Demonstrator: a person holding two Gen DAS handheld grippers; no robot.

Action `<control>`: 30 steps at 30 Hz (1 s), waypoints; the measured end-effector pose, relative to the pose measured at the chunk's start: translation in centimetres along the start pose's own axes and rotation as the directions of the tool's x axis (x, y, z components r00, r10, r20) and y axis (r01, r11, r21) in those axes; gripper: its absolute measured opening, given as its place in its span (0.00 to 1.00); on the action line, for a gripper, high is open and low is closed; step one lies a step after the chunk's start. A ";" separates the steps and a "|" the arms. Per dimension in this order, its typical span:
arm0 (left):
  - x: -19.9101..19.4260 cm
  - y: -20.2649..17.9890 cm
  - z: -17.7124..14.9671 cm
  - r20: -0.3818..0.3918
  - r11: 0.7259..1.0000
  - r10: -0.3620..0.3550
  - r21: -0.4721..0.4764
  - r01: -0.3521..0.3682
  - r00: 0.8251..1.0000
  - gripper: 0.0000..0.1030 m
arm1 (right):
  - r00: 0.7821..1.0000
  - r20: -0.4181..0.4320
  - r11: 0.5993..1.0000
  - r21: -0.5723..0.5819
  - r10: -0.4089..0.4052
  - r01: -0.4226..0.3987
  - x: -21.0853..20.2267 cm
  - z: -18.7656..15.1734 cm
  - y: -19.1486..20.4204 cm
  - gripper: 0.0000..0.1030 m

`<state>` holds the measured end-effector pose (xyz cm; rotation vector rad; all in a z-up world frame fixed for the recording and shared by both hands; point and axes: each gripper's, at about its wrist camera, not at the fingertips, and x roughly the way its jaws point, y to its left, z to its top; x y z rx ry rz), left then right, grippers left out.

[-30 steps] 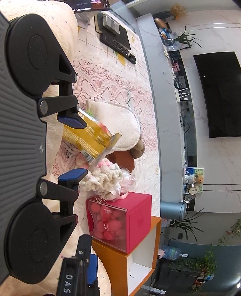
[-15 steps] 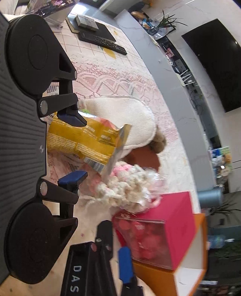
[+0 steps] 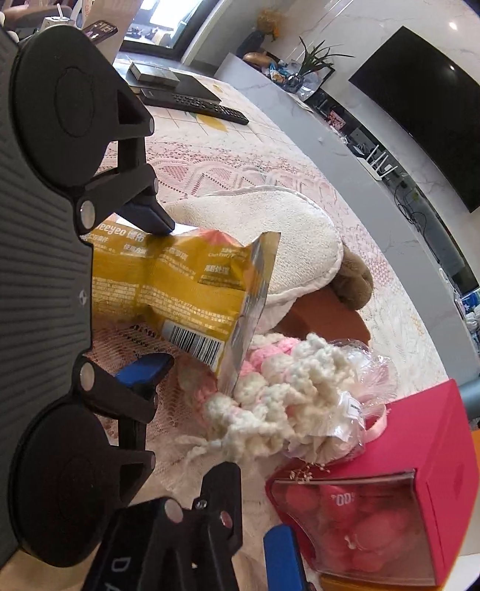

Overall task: Organize soft objects
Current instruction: 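Grasp the yellow snack bag with the left tool while the right tool grasps the cream scrunchie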

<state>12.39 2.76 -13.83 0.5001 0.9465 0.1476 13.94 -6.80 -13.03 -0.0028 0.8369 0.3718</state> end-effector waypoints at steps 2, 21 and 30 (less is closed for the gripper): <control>-0.2 0.4 0.0 0.010 1.000 0.011 -0.023 -0.011 1.000 0.67 | 1.000 -0.004 1.000 0.004 0.000 0.000 0.2 0.1 -0.1 0.52; -3.7 10.9 -4.9 0.251 0.729 -0.246 -0.589 0.349 0.936 0.46 | 0.993 0.032 0.992 -0.054 0.114 -0.112 -0.3 0.7 2.1 0.51; -3.4 13.0 -6.3 0.331 0.597 -0.248 -0.688 0.412 0.911 0.46 | 0.992 -0.006 0.992 -0.005 0.123 -0.123 2.9 2.1 2.9 0.50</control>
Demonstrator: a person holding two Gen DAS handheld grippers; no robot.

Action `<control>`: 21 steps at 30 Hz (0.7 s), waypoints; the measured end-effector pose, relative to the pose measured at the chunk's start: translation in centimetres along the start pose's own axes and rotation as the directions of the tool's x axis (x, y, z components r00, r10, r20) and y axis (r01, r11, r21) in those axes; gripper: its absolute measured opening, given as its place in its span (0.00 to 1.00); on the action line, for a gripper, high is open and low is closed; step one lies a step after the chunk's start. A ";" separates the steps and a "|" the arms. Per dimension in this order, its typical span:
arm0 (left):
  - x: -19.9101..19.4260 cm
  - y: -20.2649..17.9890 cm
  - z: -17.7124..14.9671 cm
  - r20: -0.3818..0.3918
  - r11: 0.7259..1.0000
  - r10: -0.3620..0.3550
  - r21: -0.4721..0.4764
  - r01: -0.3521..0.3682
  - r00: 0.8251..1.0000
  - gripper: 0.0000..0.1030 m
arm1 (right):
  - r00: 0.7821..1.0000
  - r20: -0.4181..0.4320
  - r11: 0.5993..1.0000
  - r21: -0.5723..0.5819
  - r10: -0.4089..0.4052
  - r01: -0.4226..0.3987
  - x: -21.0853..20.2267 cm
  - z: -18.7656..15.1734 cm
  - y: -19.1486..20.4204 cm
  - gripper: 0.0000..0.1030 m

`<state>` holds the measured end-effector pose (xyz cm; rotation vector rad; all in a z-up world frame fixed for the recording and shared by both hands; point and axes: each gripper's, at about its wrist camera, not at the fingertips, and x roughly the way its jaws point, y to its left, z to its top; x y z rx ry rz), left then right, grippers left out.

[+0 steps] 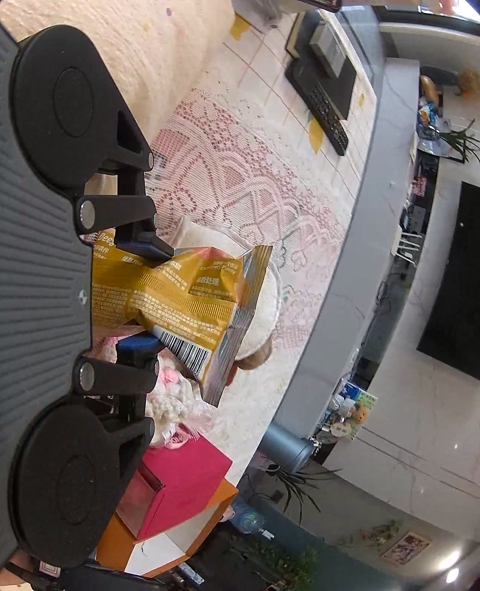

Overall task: Organize soft objects
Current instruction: 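Grasp the yellow snack bag with the left tool while the right tool grasps the cream scrunchie, then lift the snack bag and scrunchie and carry them over the orange box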

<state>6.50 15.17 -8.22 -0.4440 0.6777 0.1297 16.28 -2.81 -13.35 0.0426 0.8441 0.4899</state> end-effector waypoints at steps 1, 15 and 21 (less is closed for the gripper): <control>0.1 0.1 0.0 -0.004 1.000 0.003 -0.007 -0.003 1.000 0.45 | 1.000 -0.002 1.000 0.002 -0.005 0.005 0.2 0.0 0.0 0.45; -0.5 -1.6 -0.7 0.038 0.996 -0.002 0.092 -0.001 0.999 0.45 | 0.996 0.093 0.980 -0.197 0.007 0.012 -4.6 -1.8 2.9 0.24; -2.1 -2.8 -0.4 0.081 0.994 -0.025 0.107 0.016 0.996 0.45 | 0.991 0.137 0.990 -0.142 0.004 0.016 -7.9 -1.3 1.9 0.24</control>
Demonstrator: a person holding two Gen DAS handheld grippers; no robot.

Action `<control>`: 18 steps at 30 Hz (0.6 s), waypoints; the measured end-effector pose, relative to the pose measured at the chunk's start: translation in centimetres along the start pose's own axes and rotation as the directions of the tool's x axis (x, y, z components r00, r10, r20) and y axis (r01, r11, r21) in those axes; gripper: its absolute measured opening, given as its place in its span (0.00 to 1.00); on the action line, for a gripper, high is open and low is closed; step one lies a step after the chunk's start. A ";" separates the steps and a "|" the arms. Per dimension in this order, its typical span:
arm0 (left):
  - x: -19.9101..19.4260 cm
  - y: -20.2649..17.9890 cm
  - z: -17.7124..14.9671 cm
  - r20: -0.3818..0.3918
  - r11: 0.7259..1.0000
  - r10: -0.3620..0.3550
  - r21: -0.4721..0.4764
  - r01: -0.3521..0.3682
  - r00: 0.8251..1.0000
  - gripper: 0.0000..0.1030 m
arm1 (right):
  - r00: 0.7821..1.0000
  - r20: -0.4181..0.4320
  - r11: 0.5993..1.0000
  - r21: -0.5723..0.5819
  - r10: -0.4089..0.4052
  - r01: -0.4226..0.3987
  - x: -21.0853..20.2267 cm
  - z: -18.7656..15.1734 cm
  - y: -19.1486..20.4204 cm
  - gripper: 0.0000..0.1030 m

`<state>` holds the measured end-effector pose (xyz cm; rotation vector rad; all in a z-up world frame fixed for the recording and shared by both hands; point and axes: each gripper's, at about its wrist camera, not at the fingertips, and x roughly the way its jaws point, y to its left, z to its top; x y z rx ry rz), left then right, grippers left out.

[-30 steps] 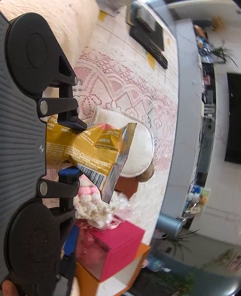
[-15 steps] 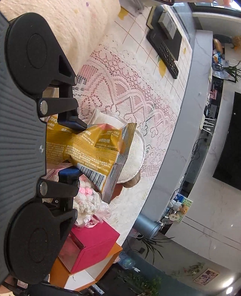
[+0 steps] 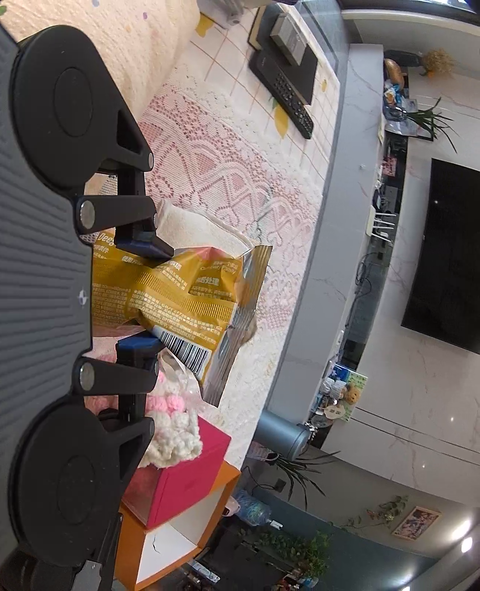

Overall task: Organize soft objects
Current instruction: 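Lift the snack bag and scrunchie and carry them over the orange box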

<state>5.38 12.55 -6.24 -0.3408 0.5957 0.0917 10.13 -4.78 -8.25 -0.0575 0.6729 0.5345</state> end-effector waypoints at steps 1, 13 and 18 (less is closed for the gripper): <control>-0.3 -0.3 0.1 0.006 1.000 -0.009 0.004 0.009 1.000 0.45 | 1.000 0.004 1.000 0.013 -0.005 0.005 -0.5 0.0 -0.3 0.24; -2.4 -6.3 1.7 0.030 0.983 -0.175 0.065 0.173 0.984 0.45 | 0.987 0.108 0.988 0.107 -0.121 0.110 -7.6 0.6 -4.7 0.24; -2.4 -9.8 2.4 0.028 0.962 -0.250 0.118 0.245 0.968 0.45 | 0.972 0.147 0.979 0.121 -0.184 0.167 -10.8 1.2 -7.2 0.24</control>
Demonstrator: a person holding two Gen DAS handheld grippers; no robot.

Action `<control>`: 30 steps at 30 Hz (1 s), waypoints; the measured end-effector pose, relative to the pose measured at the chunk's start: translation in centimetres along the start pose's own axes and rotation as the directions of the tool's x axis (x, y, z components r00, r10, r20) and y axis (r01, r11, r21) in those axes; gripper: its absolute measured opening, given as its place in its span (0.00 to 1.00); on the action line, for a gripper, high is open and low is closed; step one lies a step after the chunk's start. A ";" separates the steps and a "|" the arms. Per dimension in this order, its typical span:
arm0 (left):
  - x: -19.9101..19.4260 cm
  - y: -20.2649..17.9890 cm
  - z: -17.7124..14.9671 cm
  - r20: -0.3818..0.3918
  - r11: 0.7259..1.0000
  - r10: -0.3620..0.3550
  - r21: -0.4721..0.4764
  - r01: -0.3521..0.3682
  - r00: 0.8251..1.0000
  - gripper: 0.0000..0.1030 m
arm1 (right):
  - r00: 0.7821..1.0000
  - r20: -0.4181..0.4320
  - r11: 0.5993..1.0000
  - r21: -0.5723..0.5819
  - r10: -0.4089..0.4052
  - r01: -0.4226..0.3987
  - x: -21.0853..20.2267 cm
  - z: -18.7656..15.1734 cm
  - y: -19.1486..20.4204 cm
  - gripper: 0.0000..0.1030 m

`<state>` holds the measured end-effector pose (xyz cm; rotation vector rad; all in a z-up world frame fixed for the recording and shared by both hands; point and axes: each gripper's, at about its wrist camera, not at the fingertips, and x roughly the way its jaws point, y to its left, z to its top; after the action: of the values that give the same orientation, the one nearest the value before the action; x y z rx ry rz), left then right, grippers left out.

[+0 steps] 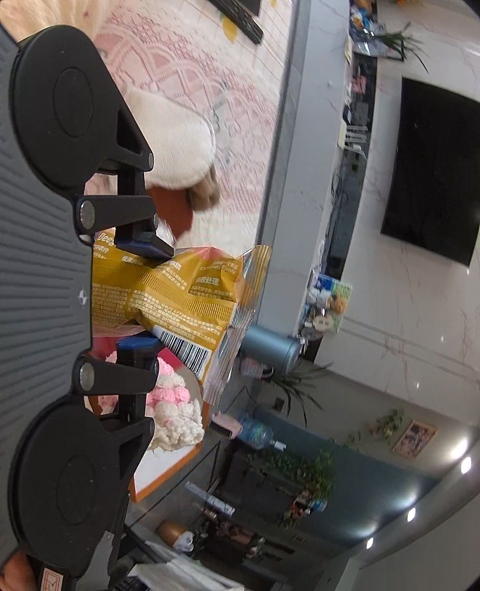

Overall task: Organize soft objects
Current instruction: 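Lift the snack bag and scrunchie and carry them over the orange box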

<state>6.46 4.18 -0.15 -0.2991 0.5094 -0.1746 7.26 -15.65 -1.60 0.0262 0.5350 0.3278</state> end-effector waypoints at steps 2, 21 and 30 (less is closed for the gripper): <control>0.5 -1.3 0.4 -0.001 0.999 -0.036 0.017 0.036 0.999 0.45 | 1.000 0.018 1.000 0.001 -0.023 0.023 -0.9 0.6 -1.2 0.24; 12.3 -11.2 5.7 -0.188 0.948 -0.282 0.096 0.304 0.941 0.45 | 0.989 0.004 0.988 0.036 -0.148 0.148 -2.3 7.5 -12.8 0.24; 18.8 -13.3 6.1 -0.298 0.915 -0.231 0.257 0.311 0.926 0.45 | 0.985 -0.083 0.987 0.041 -0.151 0.155 2.9 9.8 -16.9 0.24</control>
<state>24.46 -11.35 0.75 -0.0450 0.6933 -0.5670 19.67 -30.19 3.59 0.0180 0.6198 0.1662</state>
